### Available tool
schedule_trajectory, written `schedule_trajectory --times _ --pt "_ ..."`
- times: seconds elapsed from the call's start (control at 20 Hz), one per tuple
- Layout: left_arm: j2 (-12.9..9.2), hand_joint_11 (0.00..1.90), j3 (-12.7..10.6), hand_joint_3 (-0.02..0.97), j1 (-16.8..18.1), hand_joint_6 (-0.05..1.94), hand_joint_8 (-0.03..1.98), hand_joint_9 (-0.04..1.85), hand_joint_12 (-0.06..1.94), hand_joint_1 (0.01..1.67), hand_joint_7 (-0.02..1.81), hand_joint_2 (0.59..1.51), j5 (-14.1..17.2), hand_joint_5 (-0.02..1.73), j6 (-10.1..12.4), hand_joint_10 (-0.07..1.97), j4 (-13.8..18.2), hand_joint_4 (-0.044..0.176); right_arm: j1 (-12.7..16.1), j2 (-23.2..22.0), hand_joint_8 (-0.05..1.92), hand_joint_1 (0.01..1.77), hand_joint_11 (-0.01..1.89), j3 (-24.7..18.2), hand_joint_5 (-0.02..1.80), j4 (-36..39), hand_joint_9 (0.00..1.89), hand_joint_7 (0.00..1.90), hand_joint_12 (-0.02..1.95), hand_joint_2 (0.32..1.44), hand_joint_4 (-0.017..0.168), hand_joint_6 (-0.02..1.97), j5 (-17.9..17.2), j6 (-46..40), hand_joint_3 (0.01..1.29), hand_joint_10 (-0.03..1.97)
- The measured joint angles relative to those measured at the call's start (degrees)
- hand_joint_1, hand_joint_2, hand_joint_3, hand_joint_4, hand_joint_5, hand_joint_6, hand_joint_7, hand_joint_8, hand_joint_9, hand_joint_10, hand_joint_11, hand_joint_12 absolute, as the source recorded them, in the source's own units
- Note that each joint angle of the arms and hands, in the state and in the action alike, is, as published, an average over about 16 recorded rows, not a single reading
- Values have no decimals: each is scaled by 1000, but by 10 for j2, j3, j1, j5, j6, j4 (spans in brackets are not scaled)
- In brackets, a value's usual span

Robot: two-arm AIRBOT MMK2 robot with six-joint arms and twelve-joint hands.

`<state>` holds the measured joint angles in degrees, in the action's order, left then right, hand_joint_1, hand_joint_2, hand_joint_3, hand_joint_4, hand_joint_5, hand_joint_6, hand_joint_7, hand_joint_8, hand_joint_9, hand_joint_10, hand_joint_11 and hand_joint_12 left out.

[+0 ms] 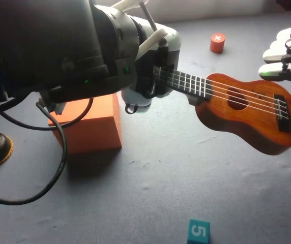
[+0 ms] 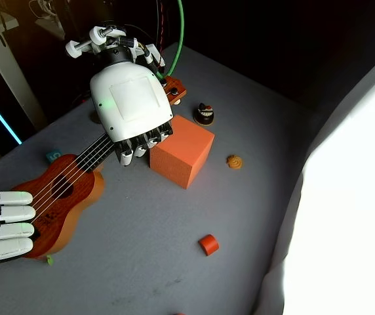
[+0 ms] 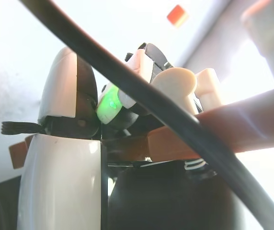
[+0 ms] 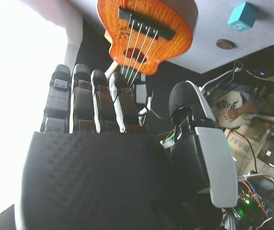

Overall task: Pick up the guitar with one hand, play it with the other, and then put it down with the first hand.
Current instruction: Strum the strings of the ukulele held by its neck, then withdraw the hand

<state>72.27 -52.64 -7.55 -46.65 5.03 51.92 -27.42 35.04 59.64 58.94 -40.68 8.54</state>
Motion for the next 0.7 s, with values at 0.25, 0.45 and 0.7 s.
schedule_trajectory --times 0.25,0.45,0.7 --pt "-3 1416 5 -16 1 1894 1977 1396 1931 1504 1328 1078 7 1234 -4 1928 1 35 -3 11 15 180 22 0 76 5 57 19 108 1365 6 20 5 2 16 12" --pt "-3 1415 5 -15 0 1894 1977 1395 1931 1501 1323 1079 11 1235 -6 1928 4 29 -6 18 15 168 21 -2 64 6 50 16 110 1365 6 21 6 5 16 12" --pt "-3 1421 5 -15 -1 1894 1977 1403 1931 1501 1323 1079 13 1241 -6 1928 9 26 -11 24 16 160 21 -5 56 10 41 14 64 1365 6 21 7 8 16 12"
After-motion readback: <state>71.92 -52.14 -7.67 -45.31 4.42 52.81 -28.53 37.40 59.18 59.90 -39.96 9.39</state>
